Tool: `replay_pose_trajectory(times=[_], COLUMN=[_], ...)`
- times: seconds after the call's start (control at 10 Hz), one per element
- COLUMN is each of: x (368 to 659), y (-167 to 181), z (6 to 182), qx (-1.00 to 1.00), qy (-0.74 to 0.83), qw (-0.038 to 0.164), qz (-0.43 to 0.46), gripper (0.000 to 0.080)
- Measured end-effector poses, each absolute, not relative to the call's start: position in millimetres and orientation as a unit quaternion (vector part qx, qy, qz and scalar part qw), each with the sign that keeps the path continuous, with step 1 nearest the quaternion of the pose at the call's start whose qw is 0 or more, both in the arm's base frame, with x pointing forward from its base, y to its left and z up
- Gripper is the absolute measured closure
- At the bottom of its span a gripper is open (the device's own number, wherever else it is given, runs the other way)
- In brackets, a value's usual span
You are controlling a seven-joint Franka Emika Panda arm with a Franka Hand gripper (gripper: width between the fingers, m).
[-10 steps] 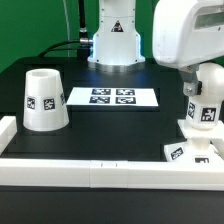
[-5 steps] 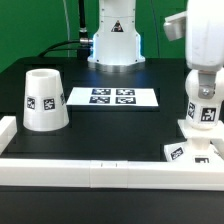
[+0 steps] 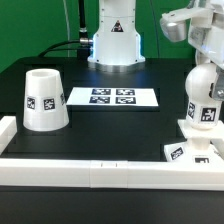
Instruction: Assemble lamp
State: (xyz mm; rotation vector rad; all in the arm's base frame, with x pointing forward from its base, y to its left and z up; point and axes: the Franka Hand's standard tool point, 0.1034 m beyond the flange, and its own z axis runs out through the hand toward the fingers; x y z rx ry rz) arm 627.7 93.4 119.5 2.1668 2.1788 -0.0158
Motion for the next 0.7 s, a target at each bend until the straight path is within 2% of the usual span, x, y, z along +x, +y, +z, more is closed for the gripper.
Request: replay_pose_trajectory(times=[0.2, 0.3, 0.7], x=[627.4, 627.6, 627.6], y=[92.6, 92.3, 92.0], z=[118.8, 118.9, 118.9], qx=[0.705, 0.705, 0.71], qy=[0.708, 0.708, 0.704], qw=[0.034, 0.034, 0.034], qz=[-0.006, -0.006, -0.006], gripper=[0.0101, 0.0222, 0.0223])
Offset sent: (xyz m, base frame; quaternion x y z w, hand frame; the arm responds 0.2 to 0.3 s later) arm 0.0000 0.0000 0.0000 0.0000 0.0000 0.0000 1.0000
